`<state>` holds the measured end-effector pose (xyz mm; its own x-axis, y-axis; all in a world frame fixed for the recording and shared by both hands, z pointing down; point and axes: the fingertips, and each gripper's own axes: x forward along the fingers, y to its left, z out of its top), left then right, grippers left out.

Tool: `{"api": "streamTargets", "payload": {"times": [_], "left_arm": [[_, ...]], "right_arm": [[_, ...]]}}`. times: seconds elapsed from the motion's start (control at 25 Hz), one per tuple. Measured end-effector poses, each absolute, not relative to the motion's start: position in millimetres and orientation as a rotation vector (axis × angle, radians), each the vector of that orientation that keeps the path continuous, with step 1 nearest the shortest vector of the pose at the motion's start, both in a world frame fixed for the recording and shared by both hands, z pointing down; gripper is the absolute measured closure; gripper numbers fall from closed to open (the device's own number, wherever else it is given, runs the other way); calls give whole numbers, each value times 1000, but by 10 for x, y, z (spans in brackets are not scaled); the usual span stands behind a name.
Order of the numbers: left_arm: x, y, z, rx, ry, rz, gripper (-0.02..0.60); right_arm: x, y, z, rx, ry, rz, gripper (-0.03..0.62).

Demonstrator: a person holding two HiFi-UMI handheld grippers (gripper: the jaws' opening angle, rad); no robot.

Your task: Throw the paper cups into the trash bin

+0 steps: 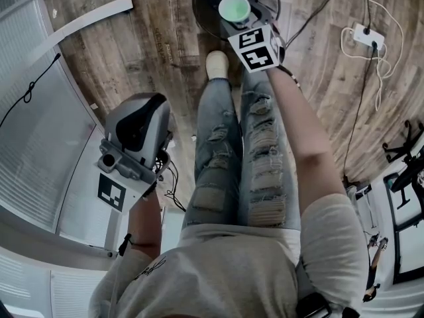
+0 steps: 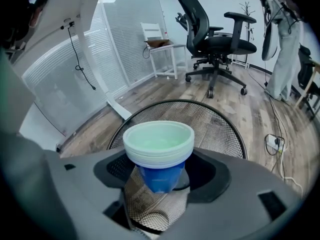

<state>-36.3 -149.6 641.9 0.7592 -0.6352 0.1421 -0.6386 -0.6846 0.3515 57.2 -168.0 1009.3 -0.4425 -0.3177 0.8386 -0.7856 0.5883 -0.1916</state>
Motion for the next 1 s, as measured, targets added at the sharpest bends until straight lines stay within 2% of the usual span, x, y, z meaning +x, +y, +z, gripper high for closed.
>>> {"api": "streamTargets", "payload": {"times": [1.0], "left_arm": [[-302,-1459,6368,2582,-982,1,578]], "right_arm": [[674,-1689,10090,871,-1979,756,281]]}}
